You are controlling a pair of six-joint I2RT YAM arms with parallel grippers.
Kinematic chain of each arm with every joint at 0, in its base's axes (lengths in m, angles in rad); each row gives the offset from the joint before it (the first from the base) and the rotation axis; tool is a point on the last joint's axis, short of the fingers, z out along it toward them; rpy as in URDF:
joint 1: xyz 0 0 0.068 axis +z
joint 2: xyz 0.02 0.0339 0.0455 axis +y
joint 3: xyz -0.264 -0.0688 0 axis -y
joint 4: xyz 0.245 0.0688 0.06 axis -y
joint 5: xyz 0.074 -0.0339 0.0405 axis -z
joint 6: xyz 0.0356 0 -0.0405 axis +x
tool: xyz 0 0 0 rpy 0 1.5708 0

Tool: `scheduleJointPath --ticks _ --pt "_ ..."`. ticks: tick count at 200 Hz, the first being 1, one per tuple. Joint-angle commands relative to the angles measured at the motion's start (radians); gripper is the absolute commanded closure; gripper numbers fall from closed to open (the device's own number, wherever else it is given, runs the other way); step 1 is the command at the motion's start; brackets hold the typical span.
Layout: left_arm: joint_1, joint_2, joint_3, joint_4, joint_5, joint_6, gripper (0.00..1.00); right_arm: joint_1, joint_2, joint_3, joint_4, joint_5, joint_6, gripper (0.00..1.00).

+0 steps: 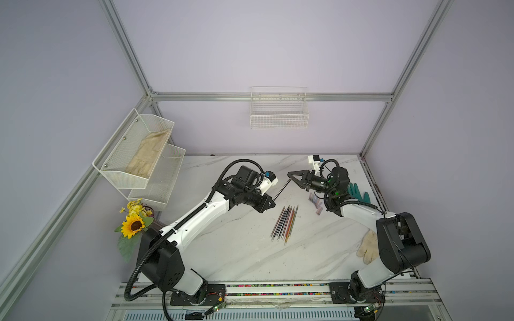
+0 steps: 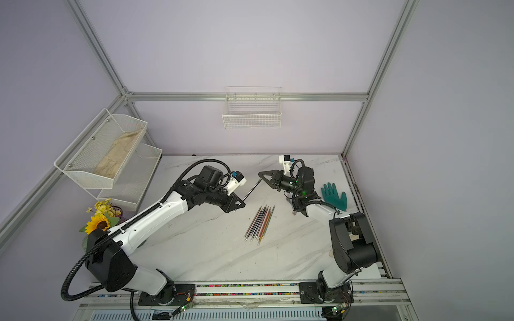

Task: Remove the protective cover of the pencils
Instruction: Remove the protective sleeve from the pencil.

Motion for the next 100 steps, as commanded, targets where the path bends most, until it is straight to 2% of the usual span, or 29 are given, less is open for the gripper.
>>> scheduleJointPath --ticks 1,33,100 --pt "0.004 -0.01 -0.009 -0.095 0.02 0.02 1.0 -0.055 0.025 0.071 -0.002 0.084 -0.017 1.0" --pt "0.005 -0.01 -0.01 -0.098 0.012 0.019 1.0 -0.081 0.015 0.09 -0.027 0.091 -0.03 1.0" --pt "0.005 -0.007 -0.009 -0.099 0.016 0.018 1.0 -0.137 -0.023 0.015 -0.022 0.105 -0.03 1.0"
